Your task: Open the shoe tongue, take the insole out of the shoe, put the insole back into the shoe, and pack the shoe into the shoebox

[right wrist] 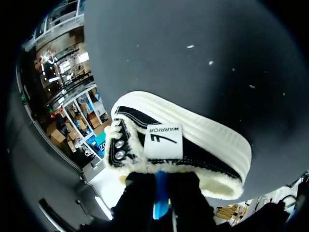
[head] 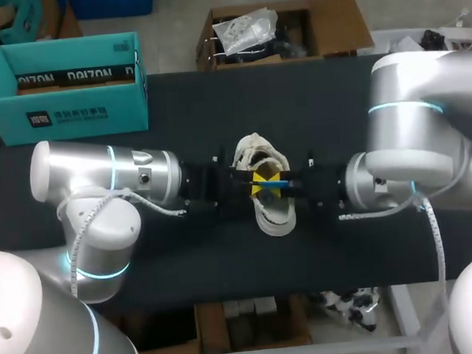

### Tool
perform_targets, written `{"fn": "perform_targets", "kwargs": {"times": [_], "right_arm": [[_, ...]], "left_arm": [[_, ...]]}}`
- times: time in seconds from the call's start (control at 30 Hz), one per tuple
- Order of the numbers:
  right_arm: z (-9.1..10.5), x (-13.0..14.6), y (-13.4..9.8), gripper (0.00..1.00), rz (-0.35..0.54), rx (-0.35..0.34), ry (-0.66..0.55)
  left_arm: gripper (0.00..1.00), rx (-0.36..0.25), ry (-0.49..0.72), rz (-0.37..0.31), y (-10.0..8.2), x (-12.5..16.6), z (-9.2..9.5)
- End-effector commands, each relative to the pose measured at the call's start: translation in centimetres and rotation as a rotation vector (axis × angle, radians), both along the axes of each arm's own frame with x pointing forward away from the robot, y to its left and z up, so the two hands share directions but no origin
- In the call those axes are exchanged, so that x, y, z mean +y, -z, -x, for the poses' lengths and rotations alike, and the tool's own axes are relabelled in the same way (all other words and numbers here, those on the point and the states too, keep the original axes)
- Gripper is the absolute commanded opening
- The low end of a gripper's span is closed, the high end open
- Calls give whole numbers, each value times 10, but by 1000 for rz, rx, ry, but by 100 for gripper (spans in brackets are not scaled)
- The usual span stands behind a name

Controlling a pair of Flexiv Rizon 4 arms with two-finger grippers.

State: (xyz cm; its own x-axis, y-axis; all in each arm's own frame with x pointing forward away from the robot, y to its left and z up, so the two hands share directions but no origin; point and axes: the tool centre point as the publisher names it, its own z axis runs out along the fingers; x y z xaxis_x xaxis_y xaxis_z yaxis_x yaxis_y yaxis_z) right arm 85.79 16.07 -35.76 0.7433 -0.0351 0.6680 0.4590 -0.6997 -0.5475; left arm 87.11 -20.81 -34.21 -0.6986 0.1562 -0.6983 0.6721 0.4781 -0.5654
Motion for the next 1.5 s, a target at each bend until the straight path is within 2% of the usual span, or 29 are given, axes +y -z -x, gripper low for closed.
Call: {"fn": "perform_targets", "kwargs": {"times": [0.03,0.2,0.27,0.37,0.4,0.53,0.63,0.67,0.73,0.83,1.0,1.1,1.13,1.17,1.2,1.23,1.27,1.5], "right_arm": [[10,-11,-10,40,-2,5,-10],[15,-12,-17,34,-6,-15,-10],[16,-10,-20,29,-9,-28,-21],[16,-9,-23,15,-10,-38,-30],[15,-9,-23,0,-14,-42,-35],[12,-7,-20,0,-23,-44,-58],[8,-7,-14,0,-64,-47,-93],[8,-7,-12,0,-77,-50,-98],[7,-8,-10,0,-81,-50,-109],[5,-9,-10,0,-77,-50,-117],[1,-9,-7,0,-47,-24,-129],[-2,-8,-5,0,-27,-12,-125],[-3,-8,-5,0,-19,-7,-124],[-4,-8,-5,0,-17,-8,-128],[-4,-7,-6,0,-14,-8,-132],[-4,-5,-8,0,-2,-9,-137],[-4,-4,-9,0,4,-11,-143],[9,2,-14,0,50,-28,-213]], "left_arm": [[0,-6,-6,6,4,1,-2],[0,-6,-9,3,6,2,-2],[0,-4,-10,2,6,2,-2],[0,-4,-12,1,7,2,-2],[0,-4,-12,1,7,2,-2],[0,-6,-18,-1,7,2,-2],[0,-4,-24,1,5,4,-3],[15,-5,-25,2,4,5,-3],[23,-6,-27,4,2,6,-3],[53,-9,-30,6,0,8,-3],[46,-11,-35,4,0,9,-3],[47,-8,-36,2,1,9,-2],[49,-8,-37,2,1,10,-2],[57,-8,-37,2,0,11,-2],[76,-9,-39,2,-2,13,-2],[90,-10,-40,3,-4,14,-2],[99,-11,-41,4,-6,16,-2],[100,-1,-46,11,-23,29,-4]]}}
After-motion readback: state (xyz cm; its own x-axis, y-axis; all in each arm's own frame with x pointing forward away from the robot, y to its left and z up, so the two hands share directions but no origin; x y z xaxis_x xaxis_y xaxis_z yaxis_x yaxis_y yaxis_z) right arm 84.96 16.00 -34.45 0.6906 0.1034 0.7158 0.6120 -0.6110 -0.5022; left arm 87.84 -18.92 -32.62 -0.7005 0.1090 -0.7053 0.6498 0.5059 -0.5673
